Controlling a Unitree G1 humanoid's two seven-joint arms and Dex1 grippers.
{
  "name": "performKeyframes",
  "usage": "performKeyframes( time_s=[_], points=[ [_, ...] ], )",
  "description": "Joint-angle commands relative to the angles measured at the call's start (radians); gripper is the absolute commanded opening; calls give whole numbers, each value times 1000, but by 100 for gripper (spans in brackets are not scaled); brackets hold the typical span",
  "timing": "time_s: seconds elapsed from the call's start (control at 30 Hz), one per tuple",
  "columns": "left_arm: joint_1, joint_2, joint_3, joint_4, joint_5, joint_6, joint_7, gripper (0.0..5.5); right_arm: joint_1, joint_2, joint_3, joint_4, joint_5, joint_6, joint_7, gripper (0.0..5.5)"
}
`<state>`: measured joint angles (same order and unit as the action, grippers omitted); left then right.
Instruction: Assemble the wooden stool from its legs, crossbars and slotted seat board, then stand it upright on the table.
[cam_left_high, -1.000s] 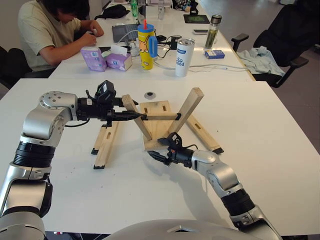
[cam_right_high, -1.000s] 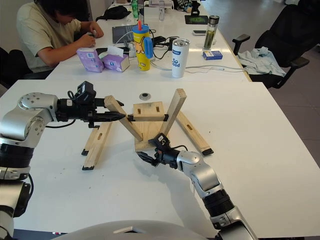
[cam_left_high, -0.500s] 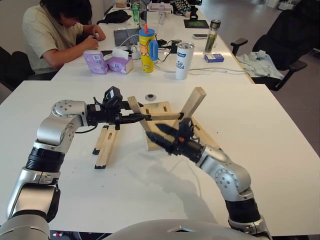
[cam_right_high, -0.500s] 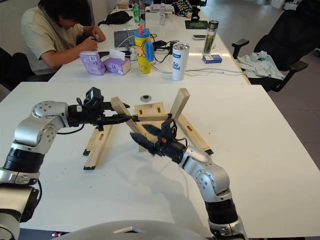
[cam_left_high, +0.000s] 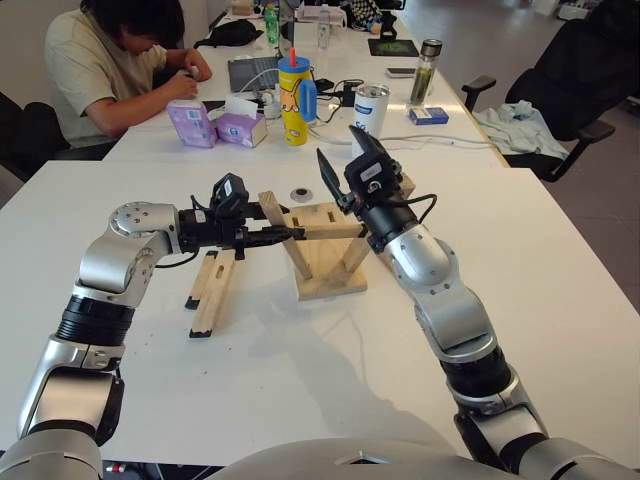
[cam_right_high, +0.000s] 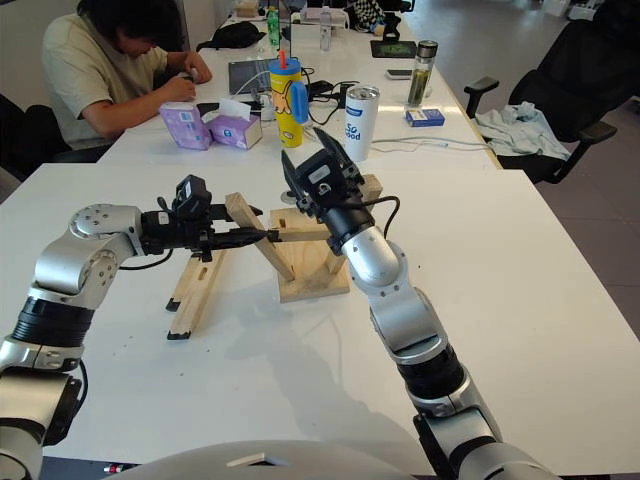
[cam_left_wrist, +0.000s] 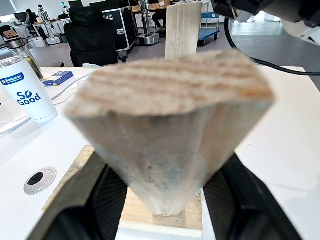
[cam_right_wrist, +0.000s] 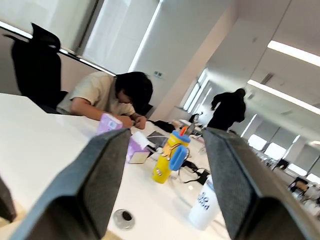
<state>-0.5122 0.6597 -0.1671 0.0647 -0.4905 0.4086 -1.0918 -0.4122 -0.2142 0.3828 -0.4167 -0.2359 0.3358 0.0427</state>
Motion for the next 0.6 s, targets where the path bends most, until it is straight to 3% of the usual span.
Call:
performKeyframes(
  time_s=[0.03, 0.17, 0.27, 0.47, 0.6],
  points=[
    [106, -2, -78, 25, 67, 93, 13, 204, 30, -47, 90, 34, -248, -102, -83, 268],
    [118, -2, -81, 3, 61, 101, 22, 204, 83, -83, 248, 301, -403, 100, 89, 268],
    [110, -3, -86, 6, 66, 101, 25, 204, 132, -118, 313, 369, -422, 202, 267, 268],
    [96, -11, -87, 20, 72, 91, 31, 204, 78, -12, 159, 292, -344, 114, 175, 268],
    [81, -24, -83, 45, 75, 69, 26, 204, 120, 86, 2, 168, -128, -80, 124, 268]
  ],
)
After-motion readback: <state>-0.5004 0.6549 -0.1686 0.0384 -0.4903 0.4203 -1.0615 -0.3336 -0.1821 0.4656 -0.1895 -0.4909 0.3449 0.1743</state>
